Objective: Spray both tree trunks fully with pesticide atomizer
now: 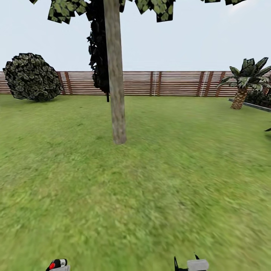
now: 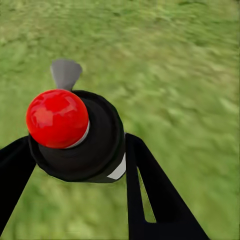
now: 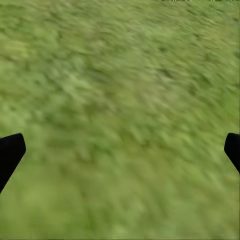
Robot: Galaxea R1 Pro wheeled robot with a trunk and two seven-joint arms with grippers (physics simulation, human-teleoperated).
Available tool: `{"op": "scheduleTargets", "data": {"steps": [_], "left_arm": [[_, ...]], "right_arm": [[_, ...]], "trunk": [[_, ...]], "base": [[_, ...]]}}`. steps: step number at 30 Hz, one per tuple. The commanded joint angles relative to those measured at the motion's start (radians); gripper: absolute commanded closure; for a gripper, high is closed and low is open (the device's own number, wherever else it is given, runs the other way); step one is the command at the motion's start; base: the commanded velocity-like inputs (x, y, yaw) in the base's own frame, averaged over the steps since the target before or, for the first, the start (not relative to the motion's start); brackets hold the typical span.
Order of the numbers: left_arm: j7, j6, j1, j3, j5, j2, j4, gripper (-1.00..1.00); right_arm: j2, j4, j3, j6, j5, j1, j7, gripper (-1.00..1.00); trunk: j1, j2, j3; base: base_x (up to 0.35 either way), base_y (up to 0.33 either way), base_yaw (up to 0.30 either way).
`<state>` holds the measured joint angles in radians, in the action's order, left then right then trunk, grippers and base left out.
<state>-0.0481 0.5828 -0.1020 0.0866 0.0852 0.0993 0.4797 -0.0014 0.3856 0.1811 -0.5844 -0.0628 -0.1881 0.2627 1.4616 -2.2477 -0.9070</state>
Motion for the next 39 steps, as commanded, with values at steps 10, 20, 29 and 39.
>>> {"op": "scheduleTargets", "data": {"steps": [10,20,29,39], "left_arm": [[0.000,0.003,0.000,0.001,0.022,0.000,0.000,1.00],[-0.001,0.003,0.000,0.001,0.022,0.000,0.000,1.00],[-0.001,0.003,0.000,0.001,0.022,0.000,0.000,1.00],[-0.001,0.003,0.000,0.000,0.022,0.000,0.000,1.00]], "right_arm": [[0.001,-0.005,0.004,-0.002,-0.007,-0.001,0.010,-1.00],[0.000,-0.005,0.006,-0.002,-0.008,-0.001,0.009,-1.00],[0.000,-0.005,0.010,-0.003,-0.012,-0.001,0.004,-1.00],[-0.002,-0.005,0.011,-0.003,-0.012,-0.001,0.004,-1.00]], "trunk": [[0.000,0.000,-0.001],[0.000,0.000,-0.004],[0.000,0.000,-0.011],[0.000,0.000,-0.011]], "base": [[0.341,0.000,0.169],[0.341,0.010,0.249],[0.341,0.060,0.140],[0.341,0.004,0.006]]}}
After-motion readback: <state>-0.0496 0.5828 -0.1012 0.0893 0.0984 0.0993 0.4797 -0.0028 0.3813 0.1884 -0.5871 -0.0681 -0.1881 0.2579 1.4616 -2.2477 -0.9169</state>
